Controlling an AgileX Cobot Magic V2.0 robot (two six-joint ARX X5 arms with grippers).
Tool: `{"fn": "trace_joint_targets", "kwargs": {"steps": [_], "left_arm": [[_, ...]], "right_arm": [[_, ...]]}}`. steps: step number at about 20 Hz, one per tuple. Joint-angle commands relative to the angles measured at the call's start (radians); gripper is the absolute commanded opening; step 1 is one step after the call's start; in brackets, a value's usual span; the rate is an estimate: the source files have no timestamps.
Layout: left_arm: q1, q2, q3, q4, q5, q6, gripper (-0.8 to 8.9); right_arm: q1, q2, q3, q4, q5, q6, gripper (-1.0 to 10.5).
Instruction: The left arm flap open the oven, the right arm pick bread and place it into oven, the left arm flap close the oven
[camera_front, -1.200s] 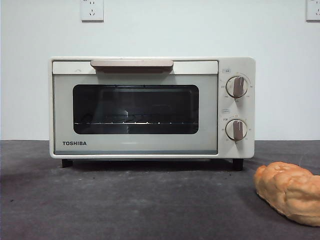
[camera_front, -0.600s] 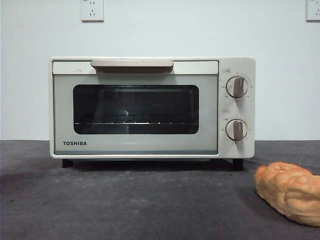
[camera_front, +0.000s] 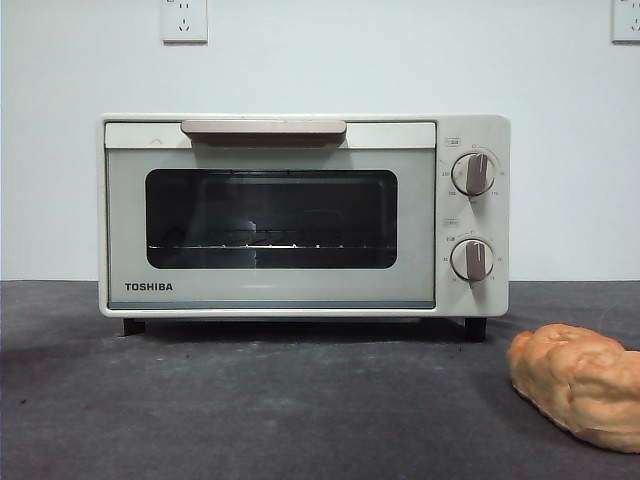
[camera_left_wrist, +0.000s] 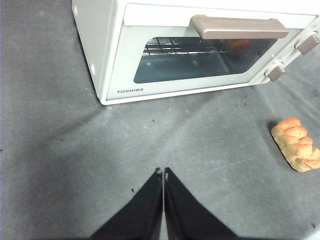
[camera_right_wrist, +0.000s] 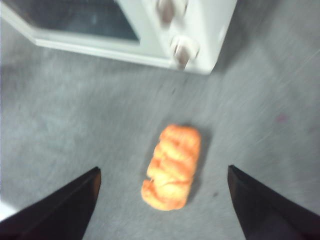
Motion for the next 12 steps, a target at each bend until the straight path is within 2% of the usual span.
{"fn": "trace_joint_targets", "kwargs": {"steps": [1,3,7,12], "left_arm": [[-0.003,0.005,0.021,0.007,0.003,0.008,0.11],[-0.003,0.005,0.021,0.007,0.003,0.008,0.11],[-0.003,0.005,0.021,0.006,0.003,0.008,0.11],[-0.003,0.005,0.021,0.004,0.004,0.008,0.11]], "right_arm": [[0.054,0.021,-0.072,0.087,0.005,0.094,4.0],[0.117,0.039,-0.154,0.182,0.027,0.153,4.1],[0.24,0.109,-0.276,0.338,0.149,0.236,4.1],[0.351,0.264,-0.32,0.478,0.291,0.264,4.3]]}}
